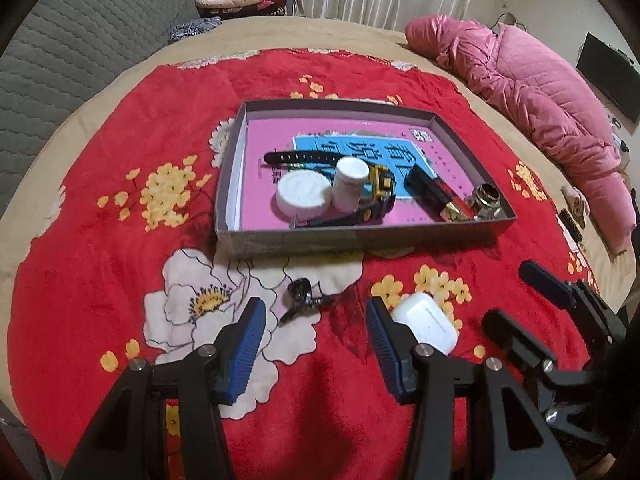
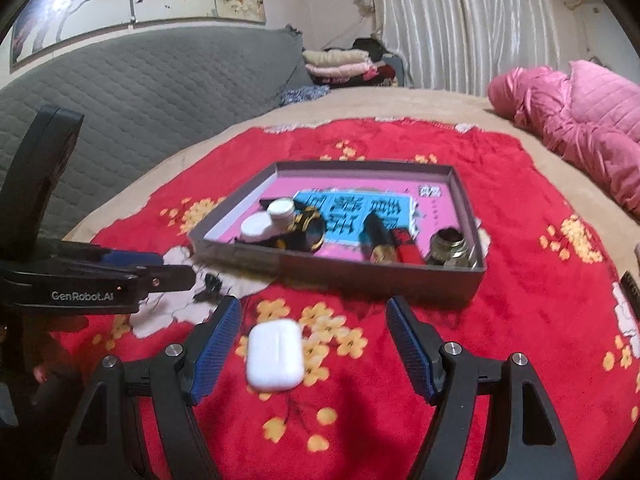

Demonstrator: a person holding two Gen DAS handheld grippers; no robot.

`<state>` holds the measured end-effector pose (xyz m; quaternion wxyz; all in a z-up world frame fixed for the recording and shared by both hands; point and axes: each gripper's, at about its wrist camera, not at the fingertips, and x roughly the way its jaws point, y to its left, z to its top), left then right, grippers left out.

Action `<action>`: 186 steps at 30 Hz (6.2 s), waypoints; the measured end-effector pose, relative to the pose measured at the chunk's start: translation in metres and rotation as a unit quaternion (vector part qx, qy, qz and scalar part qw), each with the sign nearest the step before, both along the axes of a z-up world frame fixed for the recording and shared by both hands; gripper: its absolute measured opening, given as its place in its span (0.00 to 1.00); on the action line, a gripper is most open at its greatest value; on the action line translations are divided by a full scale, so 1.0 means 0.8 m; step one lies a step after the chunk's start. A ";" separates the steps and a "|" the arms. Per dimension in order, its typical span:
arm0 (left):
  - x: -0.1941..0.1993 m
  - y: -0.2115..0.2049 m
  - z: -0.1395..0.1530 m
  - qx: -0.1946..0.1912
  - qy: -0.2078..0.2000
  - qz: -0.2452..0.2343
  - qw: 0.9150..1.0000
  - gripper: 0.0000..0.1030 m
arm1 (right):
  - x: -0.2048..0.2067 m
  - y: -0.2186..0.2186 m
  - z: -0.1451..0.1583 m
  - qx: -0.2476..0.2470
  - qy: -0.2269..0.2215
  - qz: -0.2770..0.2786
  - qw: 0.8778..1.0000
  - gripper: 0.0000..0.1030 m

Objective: Organize rigid objects
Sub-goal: 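Withdraw both tools from the box toward the white earbud case and black clip, then grasp the white earbud case with right tool while left tool grasps black clip, then lift and carry earbud case and black clip over the box with both tools, then lower earbud case into box and open right tool while left tool releases clip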

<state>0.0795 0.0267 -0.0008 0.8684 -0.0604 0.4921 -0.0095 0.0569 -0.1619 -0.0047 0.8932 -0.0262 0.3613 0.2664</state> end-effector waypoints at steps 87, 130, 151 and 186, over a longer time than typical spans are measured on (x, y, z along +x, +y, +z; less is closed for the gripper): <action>0.029 0.018 0.001 -0.042 -0.054 0.036 0.997 0.42 | 0.020 0.020 0.003 0.011 -0.041 0.034 0.999 0.44; 0.097 0.032 -0.005 -0.001 -0.056 0.024 0.998 0.42 | 0.071 -0.004 0.023 0.024 -0.073 -0.001 0.997 0.44; 0.110 0.021 -0.042 0.001 -0.034 0.014 0.999 0.42 | 0.135 0.023 -0.015 0.001 -0.040 0.002 0.999 0.44; 0.106 0.027 -0.040 0.006 -0.039 0.020 0.999 0.43 | 0.155 0.056 -0.042 -0.045 0.019 0.021 0.999 0.44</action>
